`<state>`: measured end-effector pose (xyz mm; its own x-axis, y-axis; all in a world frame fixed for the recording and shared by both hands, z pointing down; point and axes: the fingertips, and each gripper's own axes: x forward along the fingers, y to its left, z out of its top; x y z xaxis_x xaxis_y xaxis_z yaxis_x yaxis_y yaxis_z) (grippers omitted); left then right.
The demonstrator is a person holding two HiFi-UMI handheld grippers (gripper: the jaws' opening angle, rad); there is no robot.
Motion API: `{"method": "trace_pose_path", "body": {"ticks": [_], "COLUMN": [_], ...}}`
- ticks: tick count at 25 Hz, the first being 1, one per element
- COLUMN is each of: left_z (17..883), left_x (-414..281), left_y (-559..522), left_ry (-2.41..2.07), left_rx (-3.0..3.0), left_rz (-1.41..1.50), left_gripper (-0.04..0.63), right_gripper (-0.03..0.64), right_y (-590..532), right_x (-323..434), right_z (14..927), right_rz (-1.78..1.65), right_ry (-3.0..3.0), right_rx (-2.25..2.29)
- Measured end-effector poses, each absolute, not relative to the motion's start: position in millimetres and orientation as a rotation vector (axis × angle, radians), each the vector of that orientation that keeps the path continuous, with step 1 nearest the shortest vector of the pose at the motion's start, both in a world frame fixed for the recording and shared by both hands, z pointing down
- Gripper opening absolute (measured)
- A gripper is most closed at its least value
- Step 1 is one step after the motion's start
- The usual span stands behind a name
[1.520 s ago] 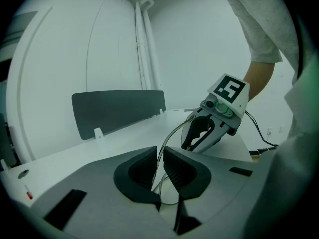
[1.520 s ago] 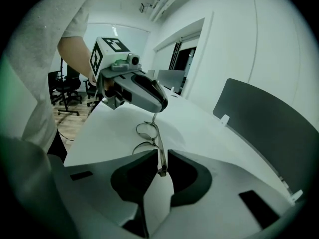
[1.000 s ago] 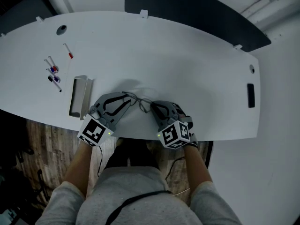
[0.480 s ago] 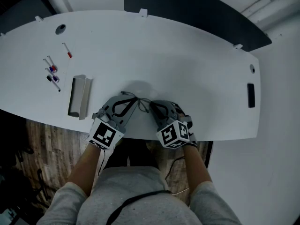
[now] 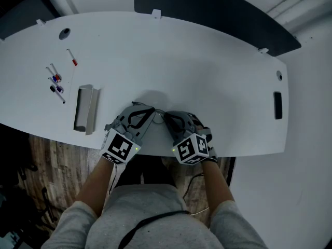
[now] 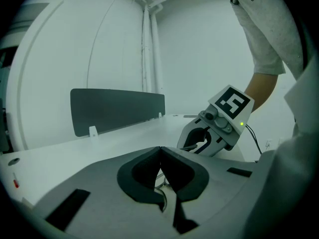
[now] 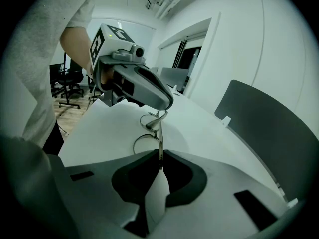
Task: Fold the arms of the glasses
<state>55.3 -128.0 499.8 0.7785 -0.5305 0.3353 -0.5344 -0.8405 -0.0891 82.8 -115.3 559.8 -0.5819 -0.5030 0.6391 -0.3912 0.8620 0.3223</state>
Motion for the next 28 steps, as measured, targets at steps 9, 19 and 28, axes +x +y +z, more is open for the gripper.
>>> {"method": "trace_pose_path", "body": {"ticks": [9,19,28], "left_z": [518.9,519.8,521.1], "left_x": [61.0,58.6,54.1], "left_y": [-127.5,-133.3,-138.7], "left_ry": [-0.839,-0.859,-0.900], "left_rx": [2.907,2.884,2.832], "left_rz": [0.595,0.572,0.545], "left_gripper": [0.015,0.015,0.015], "right_gripper": [0.038,0.040,0.040], "right_y": [-116.5,-116.1,-113.1], "right_x": [80.2,77.3,87.6], "right_z": [560.8,560.0,557.5], "right_rz": [-0.205,-0.198,-0.161], "right_ry": [-2.258,-2.274,-2.277], "right_rx": [0.619,0.592,0.592]}}
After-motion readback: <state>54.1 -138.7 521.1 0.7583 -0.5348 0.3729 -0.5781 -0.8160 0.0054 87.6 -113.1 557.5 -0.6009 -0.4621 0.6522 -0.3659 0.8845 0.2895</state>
